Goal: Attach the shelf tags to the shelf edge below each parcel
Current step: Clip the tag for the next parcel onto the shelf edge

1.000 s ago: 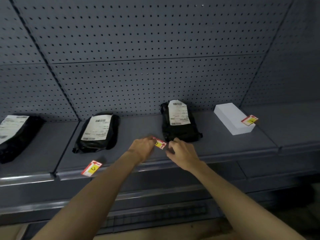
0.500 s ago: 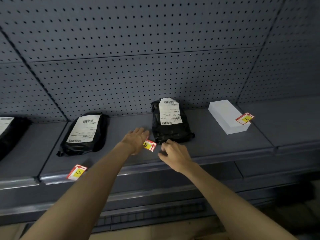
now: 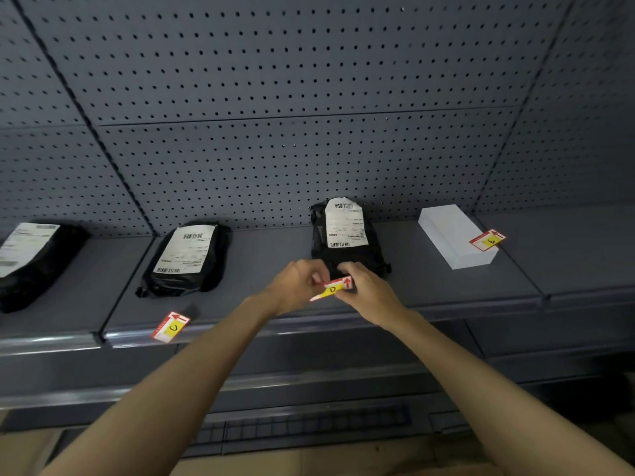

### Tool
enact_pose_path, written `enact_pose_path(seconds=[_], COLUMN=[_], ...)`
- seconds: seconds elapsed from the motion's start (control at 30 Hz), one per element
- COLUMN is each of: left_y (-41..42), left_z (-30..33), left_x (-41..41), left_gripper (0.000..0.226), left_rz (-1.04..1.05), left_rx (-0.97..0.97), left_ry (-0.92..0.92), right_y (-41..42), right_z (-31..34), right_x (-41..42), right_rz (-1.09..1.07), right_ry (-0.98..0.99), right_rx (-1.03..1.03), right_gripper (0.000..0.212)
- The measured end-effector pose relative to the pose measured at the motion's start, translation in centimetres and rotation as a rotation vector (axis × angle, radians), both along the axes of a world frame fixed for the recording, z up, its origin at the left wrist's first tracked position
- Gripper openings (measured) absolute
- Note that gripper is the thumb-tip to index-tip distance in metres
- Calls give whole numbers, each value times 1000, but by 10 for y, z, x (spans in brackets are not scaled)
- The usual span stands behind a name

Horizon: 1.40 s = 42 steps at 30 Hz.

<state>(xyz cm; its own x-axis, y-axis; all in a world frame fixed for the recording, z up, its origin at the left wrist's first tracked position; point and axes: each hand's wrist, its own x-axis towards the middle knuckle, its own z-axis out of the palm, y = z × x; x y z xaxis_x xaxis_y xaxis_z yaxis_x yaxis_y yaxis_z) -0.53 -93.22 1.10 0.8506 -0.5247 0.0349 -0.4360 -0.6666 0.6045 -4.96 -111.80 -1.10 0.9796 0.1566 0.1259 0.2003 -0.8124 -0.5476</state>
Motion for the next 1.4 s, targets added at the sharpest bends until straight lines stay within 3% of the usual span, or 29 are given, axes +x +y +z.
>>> enact_pose_path(seconds=[0.1, 0.33, 0.6, 0.77, 1.2, 1.4], left_y=[-20, -45, -33, -33, -32, -38], left_z=[-3, -19, -48, -55, -70, -67], left_x=[-17, -46, -77, -90, -102, -103], left_gripper=[17, 14, 17, 25, 32, 43], left_rz=[-29, -6, 166, 191, 87, 103], left_rx=[-76, -108, 144, 169, 402, 424], left_ry=[-5, 9, -160, -225, -310, -401], right_y=[-22, -51, -64, -67, -60, -60], right_z=[1, 0, -7, -10, -12, -10], right_x=[-10, -42, -49, -49, -53, -52], right_rz=[-17, -28, -5, -1, 30, 21], right_ry=[81, 70, 14, 4, -69, -82], right_rx=[121, 213, 135, 98, 28, 34], right_gripper=[3, 13, 13, 18, 16, 15])
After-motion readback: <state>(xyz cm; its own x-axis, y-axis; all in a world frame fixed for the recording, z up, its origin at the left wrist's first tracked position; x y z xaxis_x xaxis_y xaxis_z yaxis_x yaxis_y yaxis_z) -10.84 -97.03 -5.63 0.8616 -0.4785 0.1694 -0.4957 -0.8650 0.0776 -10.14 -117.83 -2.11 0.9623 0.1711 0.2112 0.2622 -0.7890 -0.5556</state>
